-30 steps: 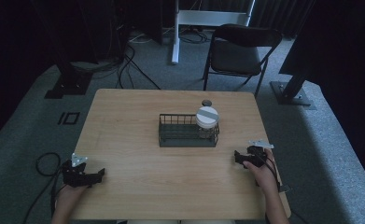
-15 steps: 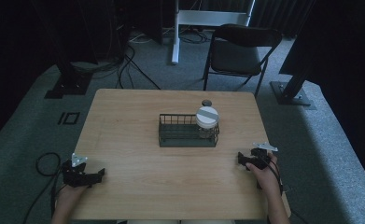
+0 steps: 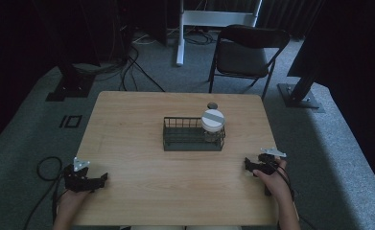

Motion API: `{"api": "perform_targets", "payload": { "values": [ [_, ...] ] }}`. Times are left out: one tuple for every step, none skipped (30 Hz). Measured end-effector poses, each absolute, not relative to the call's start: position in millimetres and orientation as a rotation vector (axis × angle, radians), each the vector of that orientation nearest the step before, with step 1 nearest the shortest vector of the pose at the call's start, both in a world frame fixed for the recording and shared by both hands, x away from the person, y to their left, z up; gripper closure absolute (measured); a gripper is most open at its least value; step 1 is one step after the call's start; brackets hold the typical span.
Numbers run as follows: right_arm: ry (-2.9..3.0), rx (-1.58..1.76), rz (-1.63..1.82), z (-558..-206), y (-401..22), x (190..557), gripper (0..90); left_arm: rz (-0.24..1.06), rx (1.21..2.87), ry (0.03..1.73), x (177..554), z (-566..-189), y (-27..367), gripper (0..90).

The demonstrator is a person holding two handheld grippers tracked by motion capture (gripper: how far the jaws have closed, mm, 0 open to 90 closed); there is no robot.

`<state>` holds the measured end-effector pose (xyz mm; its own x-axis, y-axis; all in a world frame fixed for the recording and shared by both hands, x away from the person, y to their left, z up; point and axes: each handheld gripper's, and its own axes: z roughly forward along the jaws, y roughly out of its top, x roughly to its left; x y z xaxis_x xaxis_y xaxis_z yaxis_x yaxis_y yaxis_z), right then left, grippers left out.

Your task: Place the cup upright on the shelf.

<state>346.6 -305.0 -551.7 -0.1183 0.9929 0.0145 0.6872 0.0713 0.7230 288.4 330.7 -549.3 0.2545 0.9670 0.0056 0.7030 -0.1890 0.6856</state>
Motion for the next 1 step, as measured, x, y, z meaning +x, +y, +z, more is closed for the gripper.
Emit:
{"api": "perform_targets", "payload": {
  "values": [
    [1.861, 1.663, 0.81, -551.7, -305.0, 346.6, 12.7, 0.606, 1.965, 1.511, 288.4, -549.3, 330.7, 0.3]
  ]
}}
